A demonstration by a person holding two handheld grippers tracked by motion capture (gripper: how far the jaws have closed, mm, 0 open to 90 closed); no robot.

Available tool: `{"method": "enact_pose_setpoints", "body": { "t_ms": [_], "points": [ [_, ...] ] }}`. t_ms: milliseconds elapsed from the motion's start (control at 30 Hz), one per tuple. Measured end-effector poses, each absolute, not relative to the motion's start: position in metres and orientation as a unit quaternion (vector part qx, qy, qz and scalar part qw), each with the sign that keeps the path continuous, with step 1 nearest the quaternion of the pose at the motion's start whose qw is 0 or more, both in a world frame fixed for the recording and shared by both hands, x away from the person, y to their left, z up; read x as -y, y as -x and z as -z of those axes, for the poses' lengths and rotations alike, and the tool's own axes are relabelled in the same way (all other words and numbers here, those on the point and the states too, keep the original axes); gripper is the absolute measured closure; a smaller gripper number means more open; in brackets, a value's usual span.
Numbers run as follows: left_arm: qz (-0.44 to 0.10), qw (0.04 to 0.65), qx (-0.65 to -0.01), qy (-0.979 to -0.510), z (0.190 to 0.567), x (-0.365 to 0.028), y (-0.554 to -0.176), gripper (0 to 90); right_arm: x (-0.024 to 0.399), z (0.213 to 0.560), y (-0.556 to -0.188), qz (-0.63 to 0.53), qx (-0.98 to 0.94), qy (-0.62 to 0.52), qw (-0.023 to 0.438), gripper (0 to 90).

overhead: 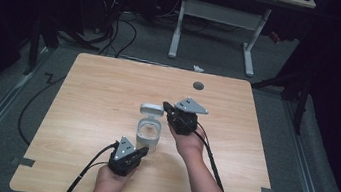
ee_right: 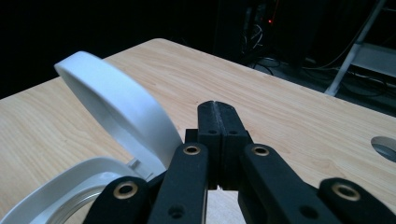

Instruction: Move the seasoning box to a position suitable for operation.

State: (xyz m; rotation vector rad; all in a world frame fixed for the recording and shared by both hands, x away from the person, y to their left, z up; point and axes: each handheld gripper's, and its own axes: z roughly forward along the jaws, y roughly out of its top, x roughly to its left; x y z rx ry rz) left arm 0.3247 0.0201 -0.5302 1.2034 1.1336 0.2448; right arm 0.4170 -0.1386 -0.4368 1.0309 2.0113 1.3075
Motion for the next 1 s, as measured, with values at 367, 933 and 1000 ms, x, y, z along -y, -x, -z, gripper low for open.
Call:
{"method": "enact_pose_setpoints", "body": {
  "t_ms": [367,933,1000],
  "points": [
    [-0.111,0.672,-0.502,-0.533,0.530,-0.020,-0.324,90.0,0.138,0.439,-0.393,-0.492,-0.749,-0.362,0.259,90.0],
    [-0.111,0.672,-0.502,-0.533,0.530,-0.020,-0.324,90.0,0.136,0.451,-0.352,-0.502,-0.758,-0.335,0.245,90.0],
    [-0.111,0.673,-0.499,-0.535,0.530,-0.020,-0.323,90.0,0.139,0.451,-0.349,-0.504,-0.755,-0.335,0.251,90.0]
  ]
}}
